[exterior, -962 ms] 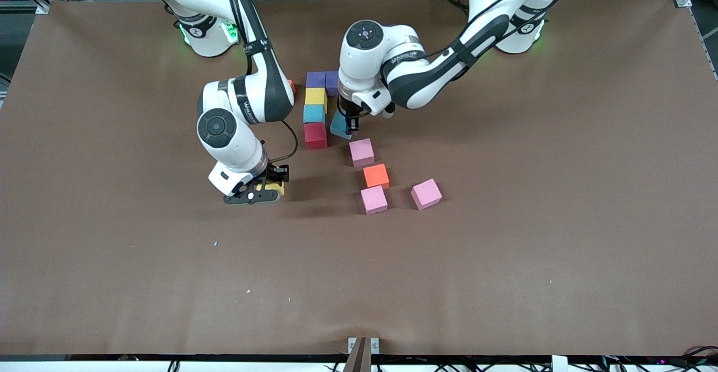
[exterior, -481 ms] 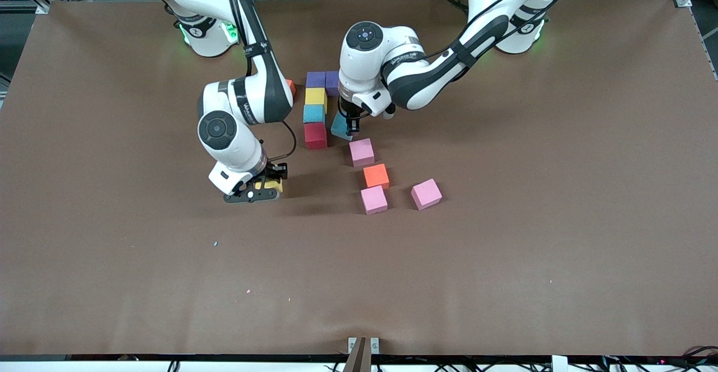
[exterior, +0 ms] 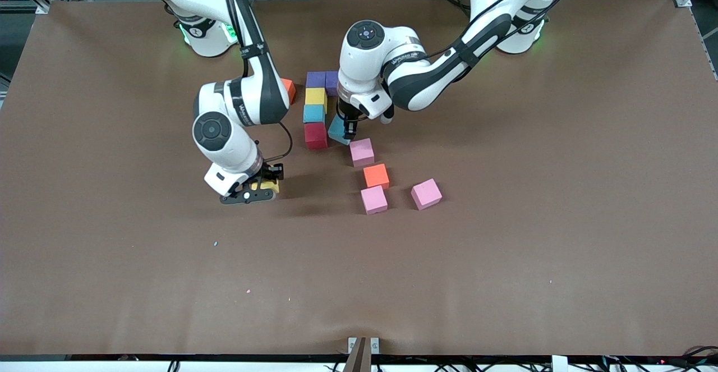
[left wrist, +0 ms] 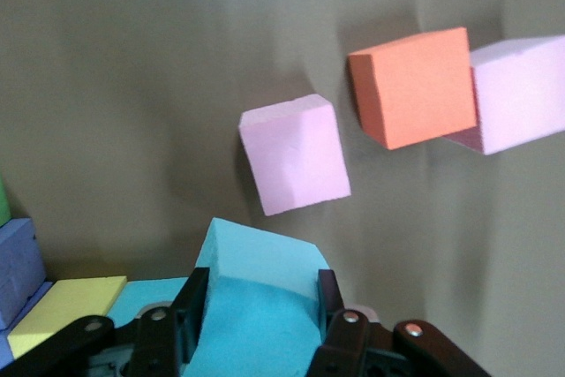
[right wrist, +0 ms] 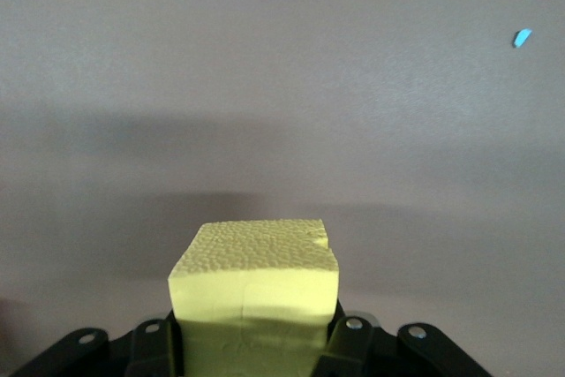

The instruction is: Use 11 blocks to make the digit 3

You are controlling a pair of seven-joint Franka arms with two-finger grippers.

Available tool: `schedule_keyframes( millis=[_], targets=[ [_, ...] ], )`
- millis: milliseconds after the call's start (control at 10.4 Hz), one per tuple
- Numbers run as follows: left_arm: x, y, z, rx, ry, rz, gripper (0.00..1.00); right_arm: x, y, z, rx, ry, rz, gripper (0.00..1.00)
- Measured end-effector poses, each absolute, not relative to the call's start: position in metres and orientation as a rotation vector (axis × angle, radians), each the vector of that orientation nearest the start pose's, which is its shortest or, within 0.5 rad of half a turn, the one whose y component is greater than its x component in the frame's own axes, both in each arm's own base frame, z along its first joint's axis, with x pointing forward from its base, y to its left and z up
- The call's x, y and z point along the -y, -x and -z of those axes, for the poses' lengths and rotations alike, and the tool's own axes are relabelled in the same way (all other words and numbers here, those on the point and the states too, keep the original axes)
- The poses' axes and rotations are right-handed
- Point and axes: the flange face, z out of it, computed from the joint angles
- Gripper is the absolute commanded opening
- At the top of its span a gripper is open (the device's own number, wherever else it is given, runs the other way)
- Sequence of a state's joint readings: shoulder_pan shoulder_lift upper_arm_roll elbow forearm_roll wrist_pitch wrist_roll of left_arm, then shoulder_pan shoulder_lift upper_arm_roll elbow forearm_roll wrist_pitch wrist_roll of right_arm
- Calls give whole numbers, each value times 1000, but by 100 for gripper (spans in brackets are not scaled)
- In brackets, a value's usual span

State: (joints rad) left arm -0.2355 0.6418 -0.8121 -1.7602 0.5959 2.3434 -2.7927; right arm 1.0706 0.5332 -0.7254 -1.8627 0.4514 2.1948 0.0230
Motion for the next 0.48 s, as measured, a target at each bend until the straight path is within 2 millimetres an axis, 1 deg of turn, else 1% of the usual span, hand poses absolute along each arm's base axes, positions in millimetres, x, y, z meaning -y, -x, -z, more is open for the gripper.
schedule_keyframes(
  millis=[192, 289, 385, 481],
  targets=[
    [547, -391, -311, 2164, 2541, -55, 0, -237, -585, -299, 172, 3126, -30, 21],
    [552, -387, -314, 2123, 2594, -48, 0, -224, -592, -306, 171, 3121, -48, 21],
    [558, -384, -322, 2092, 2642, -52, 0, -208, -603, -317, 177, 3109, -85, 21],
    [564, -383, -333, 2038, 2713, -57, 0, -189, -615, -330, 184, 3096, -102, 21]
  ],
)
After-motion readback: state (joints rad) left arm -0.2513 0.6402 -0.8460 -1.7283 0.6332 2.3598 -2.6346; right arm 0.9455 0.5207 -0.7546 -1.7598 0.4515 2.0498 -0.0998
